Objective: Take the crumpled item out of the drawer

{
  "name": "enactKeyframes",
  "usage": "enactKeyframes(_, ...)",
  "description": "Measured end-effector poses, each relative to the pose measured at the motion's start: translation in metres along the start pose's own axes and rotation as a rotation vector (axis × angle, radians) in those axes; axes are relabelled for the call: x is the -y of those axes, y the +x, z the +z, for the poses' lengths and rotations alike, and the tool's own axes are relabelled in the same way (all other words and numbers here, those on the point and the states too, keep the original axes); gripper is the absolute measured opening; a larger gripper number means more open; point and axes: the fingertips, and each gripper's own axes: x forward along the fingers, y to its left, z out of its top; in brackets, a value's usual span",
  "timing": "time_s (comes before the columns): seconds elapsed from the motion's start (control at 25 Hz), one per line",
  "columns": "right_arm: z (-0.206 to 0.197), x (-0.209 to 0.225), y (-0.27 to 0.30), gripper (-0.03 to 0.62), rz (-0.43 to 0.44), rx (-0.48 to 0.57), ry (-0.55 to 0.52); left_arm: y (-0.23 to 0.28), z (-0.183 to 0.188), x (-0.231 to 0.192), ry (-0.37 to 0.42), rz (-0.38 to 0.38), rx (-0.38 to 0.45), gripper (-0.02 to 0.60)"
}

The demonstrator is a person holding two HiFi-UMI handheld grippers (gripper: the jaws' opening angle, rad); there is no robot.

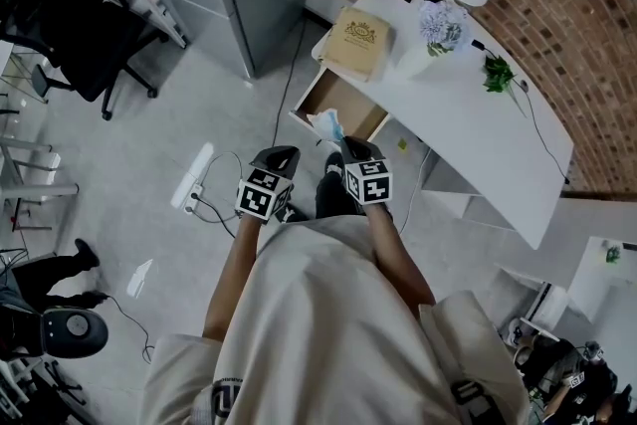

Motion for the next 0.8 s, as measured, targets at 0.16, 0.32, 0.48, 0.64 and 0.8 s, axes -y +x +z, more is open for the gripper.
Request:
enactKeyframes(0.16,-0.0028,-0.0018,0.0007,0.032,0.006,-0.001,-0.004,0.0006,-0.0033,0.0002,-0.001,0.004,0.002,0.017)
enactKeyframes(0.32,-0.0045,-0.0041,-0.0014,0.032,0.005,-0.004,0.0,-0.0025,-0.0037,0.0042,0.0,-0.007,-0.01,0.017)
enactKeyframes(0.48,-0.0049,-0.0036,-0.0029,0.032,0.001,0.0,0.006,-0.0019,-0.0044,0.0057,0.01,-0.011,-0.013,0.017)
enactKeyframes(0.64,-0.0058,-0.0032,-0.0031,0.032,-0.002,0.004,0.008,-0.0008,-0.0082,0.0071,0.022,-0.018,-0.02,0.017)
enactKeyframes(0.8,-0.0033,-0.0057,-0.002,0.032,-0.001,0.006,0.009,-0.0042,-0.0096,0.0018,0.018,-0.011,-0.021,0.017)
